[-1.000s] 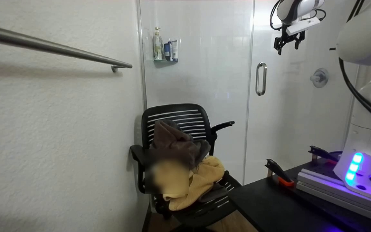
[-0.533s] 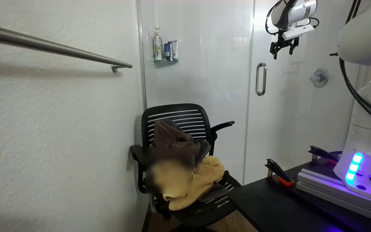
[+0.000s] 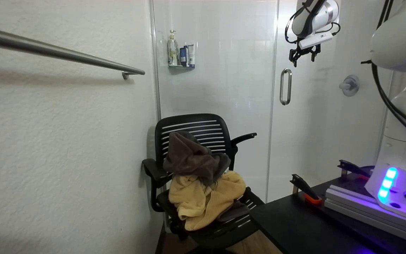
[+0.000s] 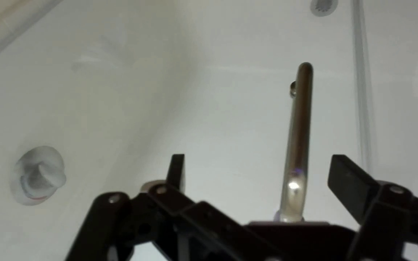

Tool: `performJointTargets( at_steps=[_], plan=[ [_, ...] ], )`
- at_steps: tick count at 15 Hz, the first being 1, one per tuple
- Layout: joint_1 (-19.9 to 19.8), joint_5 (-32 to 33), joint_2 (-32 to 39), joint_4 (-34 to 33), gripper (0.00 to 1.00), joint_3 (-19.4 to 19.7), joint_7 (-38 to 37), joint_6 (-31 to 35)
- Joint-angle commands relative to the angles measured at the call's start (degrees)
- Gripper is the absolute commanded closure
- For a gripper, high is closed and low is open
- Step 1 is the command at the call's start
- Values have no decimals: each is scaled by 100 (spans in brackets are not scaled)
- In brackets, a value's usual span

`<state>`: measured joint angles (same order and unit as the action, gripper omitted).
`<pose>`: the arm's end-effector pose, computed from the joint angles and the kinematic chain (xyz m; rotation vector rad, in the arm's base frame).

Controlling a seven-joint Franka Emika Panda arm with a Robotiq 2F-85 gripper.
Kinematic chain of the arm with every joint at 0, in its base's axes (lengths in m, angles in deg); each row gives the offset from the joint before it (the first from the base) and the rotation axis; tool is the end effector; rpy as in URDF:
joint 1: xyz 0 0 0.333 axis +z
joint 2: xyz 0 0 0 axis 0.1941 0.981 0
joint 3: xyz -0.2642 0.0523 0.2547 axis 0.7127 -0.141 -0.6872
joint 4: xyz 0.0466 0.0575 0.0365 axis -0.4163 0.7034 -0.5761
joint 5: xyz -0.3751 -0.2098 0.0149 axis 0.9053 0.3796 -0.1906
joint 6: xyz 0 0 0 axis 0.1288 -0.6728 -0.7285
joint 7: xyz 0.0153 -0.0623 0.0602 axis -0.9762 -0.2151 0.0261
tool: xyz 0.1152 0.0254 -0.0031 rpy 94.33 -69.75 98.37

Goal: Open the shower door

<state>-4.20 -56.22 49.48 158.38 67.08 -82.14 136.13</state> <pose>0.5681 -0.3157 0.5241 2.5654 -0.5644 0.6852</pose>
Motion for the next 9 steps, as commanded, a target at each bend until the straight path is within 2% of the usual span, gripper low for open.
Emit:
performJointTargets(
  at_steps=[1, 3, 4, 6, 9],
  plan=[
    [29, -1511, 499, -446, 0, -124, 1552, -90],
    [-54, -2144, 744, -868, 0, -126, 2127, -503],
    [77, -1774, 446, -401, 0, -54, 1682, -160],
    [24, -2025, 639, -681, 0, -63, 1956, -316],
    [-52, -2189, 979, -1049, 0, -24, 1816, -359]
  ],
)
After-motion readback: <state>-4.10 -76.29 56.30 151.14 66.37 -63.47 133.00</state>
